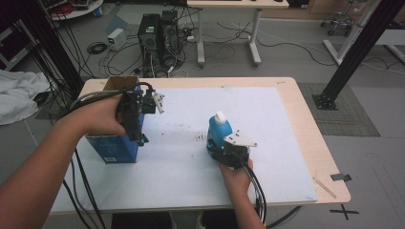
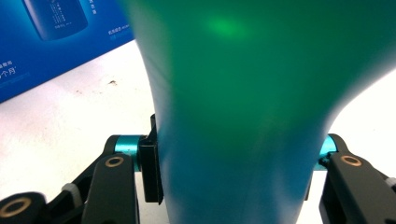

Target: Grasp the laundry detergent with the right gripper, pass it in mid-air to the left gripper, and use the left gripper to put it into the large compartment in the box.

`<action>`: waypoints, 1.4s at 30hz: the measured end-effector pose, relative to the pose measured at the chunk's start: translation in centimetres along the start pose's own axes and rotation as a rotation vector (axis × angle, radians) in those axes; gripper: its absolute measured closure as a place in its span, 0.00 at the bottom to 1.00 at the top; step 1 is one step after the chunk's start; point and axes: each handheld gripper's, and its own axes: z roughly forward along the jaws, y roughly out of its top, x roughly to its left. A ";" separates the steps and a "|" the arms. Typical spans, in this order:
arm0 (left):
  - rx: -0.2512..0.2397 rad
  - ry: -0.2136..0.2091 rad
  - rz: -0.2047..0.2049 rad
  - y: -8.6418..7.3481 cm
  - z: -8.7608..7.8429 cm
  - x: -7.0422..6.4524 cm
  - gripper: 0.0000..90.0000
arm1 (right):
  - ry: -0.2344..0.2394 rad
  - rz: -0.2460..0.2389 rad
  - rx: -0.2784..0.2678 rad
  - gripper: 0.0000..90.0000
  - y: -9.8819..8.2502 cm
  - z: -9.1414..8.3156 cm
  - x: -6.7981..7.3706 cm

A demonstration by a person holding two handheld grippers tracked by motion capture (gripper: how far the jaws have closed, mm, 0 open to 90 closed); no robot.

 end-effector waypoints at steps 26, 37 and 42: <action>-0.012 -0.010 0.053 2.2 -0.5 -0.4 0.02 | 0.296 -0.122 -0.038 0.50 2.3 -2.2 0.5; -0.017 -0.025 0.097 3.0 -0.6 -1.3 0.02 | 0.448 -0.200 -0.029 0.50 2.8 -2.1 1.4; -0.016 -0.023 0.117 3.3 -0.6 -1.6 0.02 | 0.509 -0.227 -0.030 0.51 2.9 -2.0 1.9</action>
